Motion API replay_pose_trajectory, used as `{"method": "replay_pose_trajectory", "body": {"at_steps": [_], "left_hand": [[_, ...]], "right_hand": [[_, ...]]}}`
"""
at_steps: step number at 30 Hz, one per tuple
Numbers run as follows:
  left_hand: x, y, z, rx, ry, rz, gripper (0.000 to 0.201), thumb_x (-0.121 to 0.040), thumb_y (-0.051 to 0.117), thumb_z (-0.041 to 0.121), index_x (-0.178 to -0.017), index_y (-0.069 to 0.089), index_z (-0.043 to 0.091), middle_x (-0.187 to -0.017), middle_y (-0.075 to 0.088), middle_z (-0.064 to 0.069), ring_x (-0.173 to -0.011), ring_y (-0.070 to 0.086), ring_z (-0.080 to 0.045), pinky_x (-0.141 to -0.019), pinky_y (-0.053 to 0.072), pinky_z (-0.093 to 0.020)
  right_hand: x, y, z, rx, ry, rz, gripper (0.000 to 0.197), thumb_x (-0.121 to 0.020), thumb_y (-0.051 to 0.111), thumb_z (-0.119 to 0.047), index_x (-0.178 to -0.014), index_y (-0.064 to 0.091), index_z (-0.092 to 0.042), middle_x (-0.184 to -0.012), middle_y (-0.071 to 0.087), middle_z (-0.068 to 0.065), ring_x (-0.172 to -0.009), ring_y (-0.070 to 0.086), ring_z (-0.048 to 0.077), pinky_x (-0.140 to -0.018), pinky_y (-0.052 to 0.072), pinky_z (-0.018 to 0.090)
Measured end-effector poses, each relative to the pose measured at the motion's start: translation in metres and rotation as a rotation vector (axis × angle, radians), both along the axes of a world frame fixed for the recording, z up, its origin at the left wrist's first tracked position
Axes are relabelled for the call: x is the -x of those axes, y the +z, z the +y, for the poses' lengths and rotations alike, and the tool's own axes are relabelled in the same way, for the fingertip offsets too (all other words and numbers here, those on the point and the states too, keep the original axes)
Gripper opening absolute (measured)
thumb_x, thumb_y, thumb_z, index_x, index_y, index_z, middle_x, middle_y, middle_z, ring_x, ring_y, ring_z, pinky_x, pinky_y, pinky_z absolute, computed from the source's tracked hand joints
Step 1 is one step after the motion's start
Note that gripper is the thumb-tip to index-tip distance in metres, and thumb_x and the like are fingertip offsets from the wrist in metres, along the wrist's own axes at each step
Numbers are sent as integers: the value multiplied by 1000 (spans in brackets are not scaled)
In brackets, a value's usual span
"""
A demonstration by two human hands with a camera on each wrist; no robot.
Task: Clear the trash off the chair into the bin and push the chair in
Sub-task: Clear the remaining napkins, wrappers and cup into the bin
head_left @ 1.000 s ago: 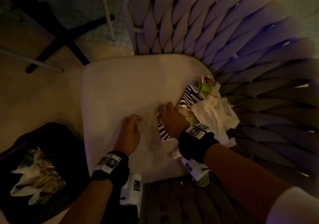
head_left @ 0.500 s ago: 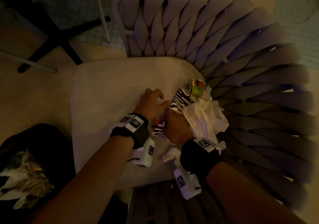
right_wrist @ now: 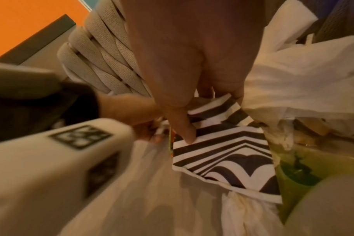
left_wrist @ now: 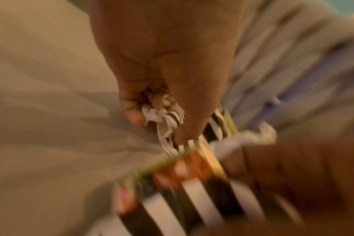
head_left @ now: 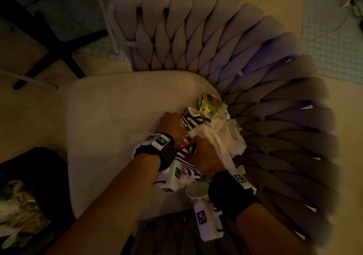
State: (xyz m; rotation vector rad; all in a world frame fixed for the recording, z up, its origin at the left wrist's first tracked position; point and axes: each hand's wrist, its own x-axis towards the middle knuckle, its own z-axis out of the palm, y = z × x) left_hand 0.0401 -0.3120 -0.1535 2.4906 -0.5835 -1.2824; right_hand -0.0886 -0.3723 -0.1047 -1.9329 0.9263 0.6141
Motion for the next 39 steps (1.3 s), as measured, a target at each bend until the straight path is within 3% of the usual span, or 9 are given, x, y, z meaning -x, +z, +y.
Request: {"method": "replay_pose_trajectory", "body": {"at_steps": [5, 9, 12, 17, 21, 25, 29, 34, 39], "left_hand": [[-28, 20, 57, 152, 165, 101, 34, -83, 67, 20, -112, 54, 5, -117, 61, -15, -106, 57, -29, -83, 41, -31], [-43, 31, 132, 263, 337, 228, 23, -81, 70, 27, -94, 52, 19, -97, 63, -3, -89, 58, -19, -73, 45, -34], [-41, 37, 193, 381, 505, 318, 40, -74, 69, 39, -111, 58, 33, -110, 69, 6, -104, 63, -15, -76, 50, -39], [-20, 37, 302, 422, 748, 256, 27, -84, 62, 22, -110, 66, 28, -109, 72, 11, -113, 61, -16, -92, 48, -38], [4, 37, 391, 396, 943, 204, 27, -97, 47, 10, -111, 63, 27, -106, 70, 24, -109, 60, 0, -94, 45, -31], [29, 24, 492, 306, 1249, 233, 27, -99, 46, 26, -124, 55, 31, -128, 61, 5, -118, 54, -20, -94, 44, -38], [44, 9, 580, 320, 1396, 225, 34, -99, 46, 24, -132, 47, 25, -123, 55, 3, -114, 49, -17, -103, 38, -44], [57, -60, 676, -3, 1326, 144, 30, -99, 41, 22, -123, 50, 6, -84, 54, -23, -65, 45, -28, -72, 41, -51], [48, -107, 715, 21, 1233, 175, 32, -99, 41, 28, -128, 46, 15, -92, 58, -9, -81, 54, -32, -84, 50, -59]], "right_hand": [[-2, 4, 0, -63, 22, -5, 34, -83, 65, -17, -111, 56, 0, -103, 62, 16, -97, 58, 29, -71, 36, 25], [-12, 10, 6, -87, 38, 11, 33, -81, 68, -19, -107, 58, -1, -100, 61, 11, -99, 58, 26, -83, 43, 34], [-24, 13, 16, -88, 62, 20, 16, -82, 69, -22, -90, 60, -11, -89, 63, 7, -92, 60, 26, -79, 45, 36], [-64, 25, 69, -84, 212, 0, 22, -81, 69, -26, -73, 50, -17, -75, 53, 1, -74, 53, 22, -66, 40, 31], [-114, 37, 151, -192, 343, -44, 17, -83, 67, -23, -83, 53, -14, -77, 53, 2, -72, 52, 23, -65, 39, 32], [-154, 35, 269, -270, 491, -124, 11, -81, 67, -17, -85, 58, -13, -86, 61, 10, -80, 57, 24, -67, 43, 30], [-166, -6, 398, -412, 611, 7, 17, -82, 67, -14, -86, 52, -20, -76, 54, -2, -81, 52, 17, -57, 36, 19], [-159, -75, 516, -445, 639, 201, 26, -84, 64, -16, -108, 56, -10, -106, 62, 9, -97, 57, 23, -70, 39, 26], [-153, -128, 575, -396, 625, 326, 42, -86, 63, -21, -122, 51, -2, -119, 57, 18, -111, 56, 33, -75, 37, 29]]}}
